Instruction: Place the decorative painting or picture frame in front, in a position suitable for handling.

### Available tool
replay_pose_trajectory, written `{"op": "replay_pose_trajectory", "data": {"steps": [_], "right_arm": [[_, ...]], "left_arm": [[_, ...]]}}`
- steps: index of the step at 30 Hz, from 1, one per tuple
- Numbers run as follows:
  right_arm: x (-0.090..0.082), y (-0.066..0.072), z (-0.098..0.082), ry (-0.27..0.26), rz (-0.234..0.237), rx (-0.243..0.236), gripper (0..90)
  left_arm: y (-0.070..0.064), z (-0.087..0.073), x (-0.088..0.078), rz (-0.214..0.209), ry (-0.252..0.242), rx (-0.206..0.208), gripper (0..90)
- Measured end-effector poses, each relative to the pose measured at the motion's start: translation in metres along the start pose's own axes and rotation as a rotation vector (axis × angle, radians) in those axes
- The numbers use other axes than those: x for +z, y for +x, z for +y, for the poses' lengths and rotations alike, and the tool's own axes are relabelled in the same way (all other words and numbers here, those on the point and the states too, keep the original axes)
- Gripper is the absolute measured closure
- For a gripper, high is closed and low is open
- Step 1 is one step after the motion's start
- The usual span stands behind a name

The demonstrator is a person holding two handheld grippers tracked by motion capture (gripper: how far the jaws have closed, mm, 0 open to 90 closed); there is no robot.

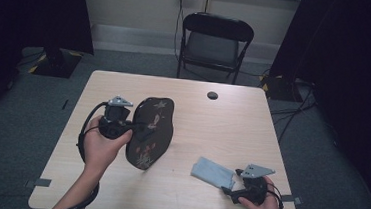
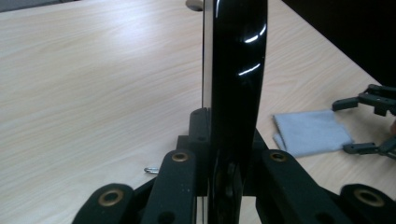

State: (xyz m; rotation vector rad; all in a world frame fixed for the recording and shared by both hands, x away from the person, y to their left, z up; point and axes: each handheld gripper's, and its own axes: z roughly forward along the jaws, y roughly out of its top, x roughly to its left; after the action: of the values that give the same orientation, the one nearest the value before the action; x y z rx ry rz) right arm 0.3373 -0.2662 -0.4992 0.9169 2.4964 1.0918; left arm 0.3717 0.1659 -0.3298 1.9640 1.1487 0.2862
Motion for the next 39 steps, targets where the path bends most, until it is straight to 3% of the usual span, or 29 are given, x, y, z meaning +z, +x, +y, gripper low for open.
{"op": "replay_pose_trajectory", "data": {"steps": [9,20,31,35,39], "right_arm": [[0.0,0.0,0.0,0.001,-0.001,0.0,12.8],[0.0,0.0,0.0,0.0,-0.002,0.001,12.8],[0.0,0.0,0.0,0.0,-0.001,0.001,12.8],[0.0,0.0,0.0,0.0,-0.001,0.001,12.8],[0.0,0.0,0.0,0.0,-0.002,0.0,12.8]], "left_arm": [[0.001,-0.012,-0.006,-0.01,0.011,0.025,80.9],[0.002,-0.014,-0.007,-0.008,0.005,0.065,80.4],[0.001,-0.017,-0.008,0.006,0.035,0.064,77.6],[0.002,-0.021,-0.01,-0.005,0.029,0.038,65.9],[0.006,-0.031,-0.013,-0.017,0.023,0.021,60.6]]}}
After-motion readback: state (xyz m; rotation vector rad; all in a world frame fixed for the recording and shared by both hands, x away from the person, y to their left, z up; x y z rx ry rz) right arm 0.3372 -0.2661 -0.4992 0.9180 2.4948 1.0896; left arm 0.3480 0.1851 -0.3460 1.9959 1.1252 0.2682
